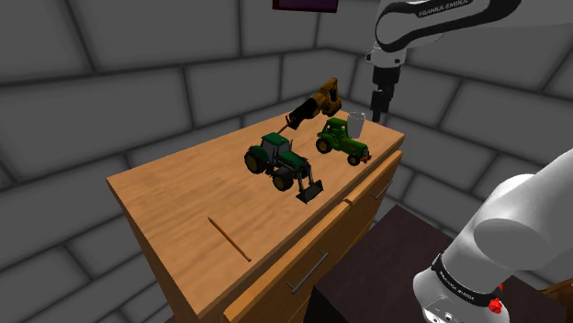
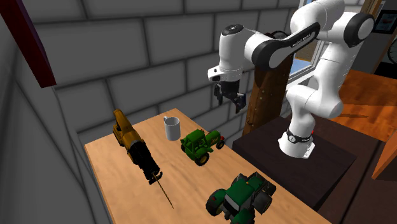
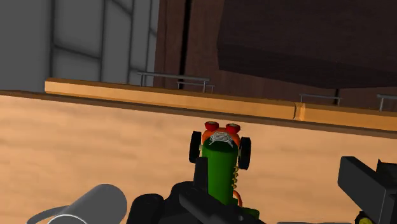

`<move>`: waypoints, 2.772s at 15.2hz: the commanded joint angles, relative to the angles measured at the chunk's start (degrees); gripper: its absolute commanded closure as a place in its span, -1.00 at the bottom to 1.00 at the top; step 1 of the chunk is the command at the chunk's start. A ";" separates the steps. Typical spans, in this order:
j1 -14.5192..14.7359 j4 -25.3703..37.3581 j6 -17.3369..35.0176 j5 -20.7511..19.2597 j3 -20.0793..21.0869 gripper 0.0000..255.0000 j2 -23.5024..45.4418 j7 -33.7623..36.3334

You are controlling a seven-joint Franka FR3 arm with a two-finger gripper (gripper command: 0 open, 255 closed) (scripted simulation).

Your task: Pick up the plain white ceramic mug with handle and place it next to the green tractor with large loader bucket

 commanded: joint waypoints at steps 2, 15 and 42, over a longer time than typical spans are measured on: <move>-0.42 3.48 2.95 0.60 -2.14 -1.00 6.08 -3.83; -5.80 28.68 7.48 9.64 -5.87 -1.00 35.90 -20.29; -10.03 38.82 10.51 13.47 -4.72 1.00 49.27 -25.07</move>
